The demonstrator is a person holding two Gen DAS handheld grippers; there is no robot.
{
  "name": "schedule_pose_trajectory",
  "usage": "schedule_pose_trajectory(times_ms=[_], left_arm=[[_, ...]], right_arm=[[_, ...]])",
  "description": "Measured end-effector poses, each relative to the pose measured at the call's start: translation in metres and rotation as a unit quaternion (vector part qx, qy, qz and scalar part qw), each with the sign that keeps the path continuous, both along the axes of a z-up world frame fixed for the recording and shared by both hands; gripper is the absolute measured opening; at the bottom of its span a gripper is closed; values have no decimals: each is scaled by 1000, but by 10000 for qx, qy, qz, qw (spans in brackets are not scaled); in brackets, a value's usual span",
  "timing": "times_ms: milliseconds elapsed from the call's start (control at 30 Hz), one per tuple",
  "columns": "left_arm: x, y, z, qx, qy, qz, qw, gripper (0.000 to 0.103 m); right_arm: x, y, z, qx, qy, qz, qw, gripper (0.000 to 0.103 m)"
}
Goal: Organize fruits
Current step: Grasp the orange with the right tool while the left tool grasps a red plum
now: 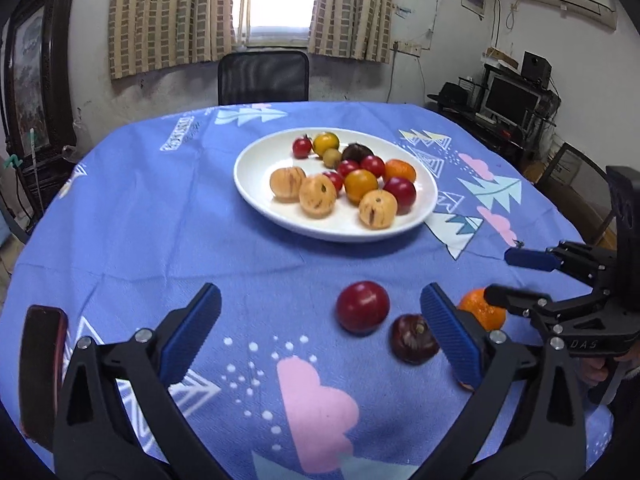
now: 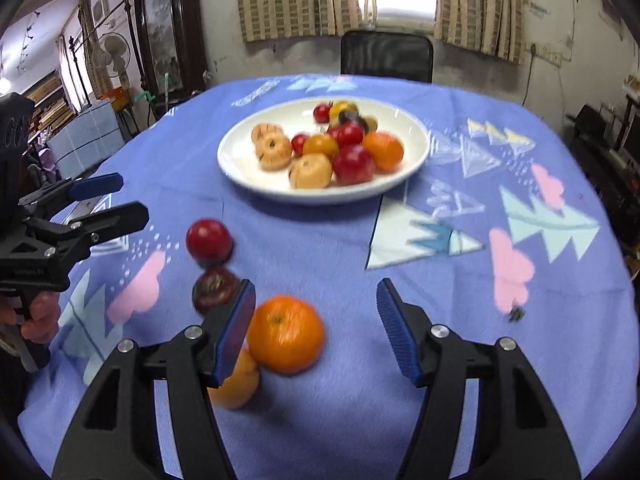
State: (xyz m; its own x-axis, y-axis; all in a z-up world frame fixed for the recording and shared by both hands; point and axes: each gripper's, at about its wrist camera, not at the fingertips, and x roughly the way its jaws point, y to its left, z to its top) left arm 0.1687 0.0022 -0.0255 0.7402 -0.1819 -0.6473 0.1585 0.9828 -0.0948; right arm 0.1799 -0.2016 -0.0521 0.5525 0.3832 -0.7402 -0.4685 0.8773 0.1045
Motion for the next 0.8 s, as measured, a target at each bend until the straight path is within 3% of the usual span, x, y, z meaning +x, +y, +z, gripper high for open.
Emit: schedule_pose_trajectory(times_ms=[100, 367, 500, 600, 800], left_arm=[[0, 1, -2, -98, 56, -20, 9999, 101], [0, 5, -3, -260, 99, 20, 9996, 101], [0, 6, -4, -292, 116, 60, 9995, 101], [2, 7, -7, -311, 166, 94, 9993, 101], [6, 7, -15, -366, 248, 129, 9989, 101]], right_arm=[[2, -1, -9, 178, 293, 32, 9994, 63], [2, 2, -19, 309, 529, 49, 9981, 61], [5, 7, -28, 325, 761, 140, 9965, 48], [0, 11, -27, 147, 610, 142, 9979, 47], [3, -4, -16, 512, 549, -109, 9971, 47]])
